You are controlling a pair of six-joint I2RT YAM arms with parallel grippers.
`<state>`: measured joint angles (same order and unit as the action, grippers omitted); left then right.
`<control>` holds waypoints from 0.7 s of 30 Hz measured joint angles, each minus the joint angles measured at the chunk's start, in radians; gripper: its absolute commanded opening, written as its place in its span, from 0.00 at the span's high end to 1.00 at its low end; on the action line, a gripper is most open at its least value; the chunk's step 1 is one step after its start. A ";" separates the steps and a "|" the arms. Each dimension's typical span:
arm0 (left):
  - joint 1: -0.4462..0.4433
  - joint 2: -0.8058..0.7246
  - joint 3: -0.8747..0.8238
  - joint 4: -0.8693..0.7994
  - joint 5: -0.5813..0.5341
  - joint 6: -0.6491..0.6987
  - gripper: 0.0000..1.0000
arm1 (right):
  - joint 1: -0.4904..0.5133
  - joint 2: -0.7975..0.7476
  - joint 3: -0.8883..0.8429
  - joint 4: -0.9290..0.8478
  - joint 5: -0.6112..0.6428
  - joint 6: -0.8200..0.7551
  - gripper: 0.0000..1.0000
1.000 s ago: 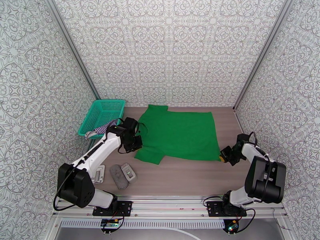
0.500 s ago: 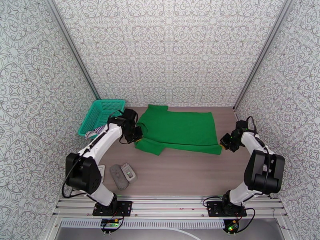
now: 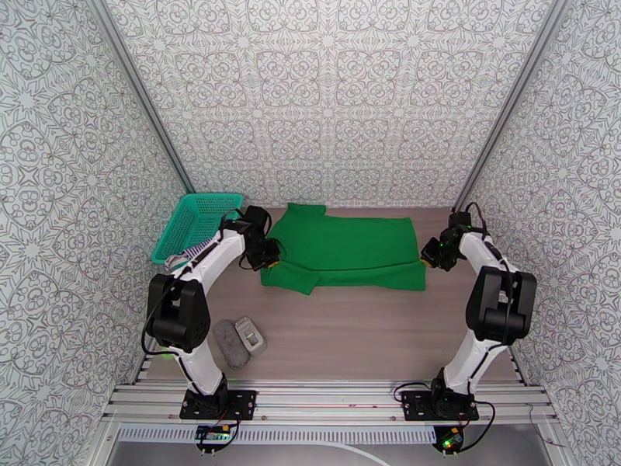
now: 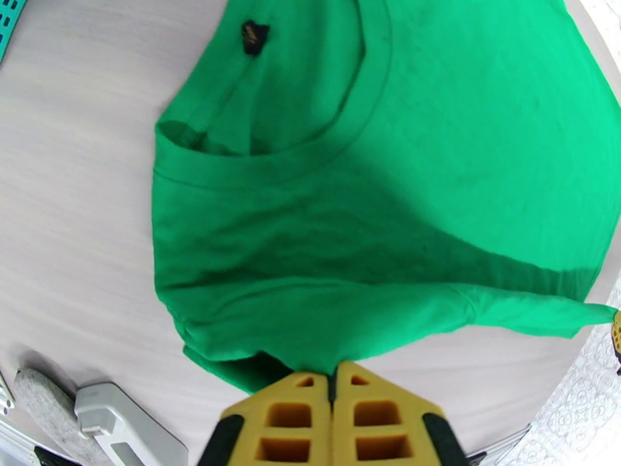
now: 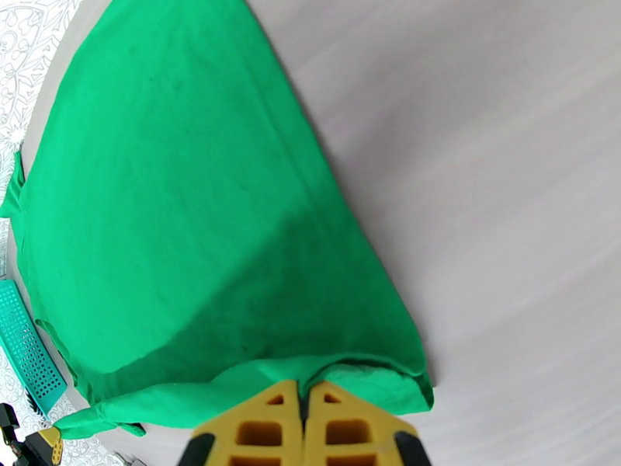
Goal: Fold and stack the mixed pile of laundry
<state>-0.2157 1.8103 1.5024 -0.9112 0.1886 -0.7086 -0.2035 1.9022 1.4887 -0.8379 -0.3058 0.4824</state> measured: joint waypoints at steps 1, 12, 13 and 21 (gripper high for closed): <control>0.006 0.005 0.000 0.008 0.001 -0.003 1.00 | 0.002 0.019 0.020 -0.003 0.003 -0.004 1.00; 0.064 0.106 0.002 0.130 0.035 -0.078 0.39 | 0.008 0.193 0.111 0.002 0.006 -0.031 0.70; 0.071 0.112 0.006 0.130 0.035 -0.079 0.37 | 0.008 0.206 0.122 0.003 0.006 -0.032 0.69; 0.030 0.106 0.065 0.083 -0.010 -0.021 0.37 | 0.027 0.138 0.080 0.027 -0.010 -0.039 0.64</control>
<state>-0.1860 1.9163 1.5677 -0.8284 0.1787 -0.7292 -0.1761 2.0399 1.5692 -0.8104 -0.3153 0.4438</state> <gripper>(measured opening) 0.629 0.356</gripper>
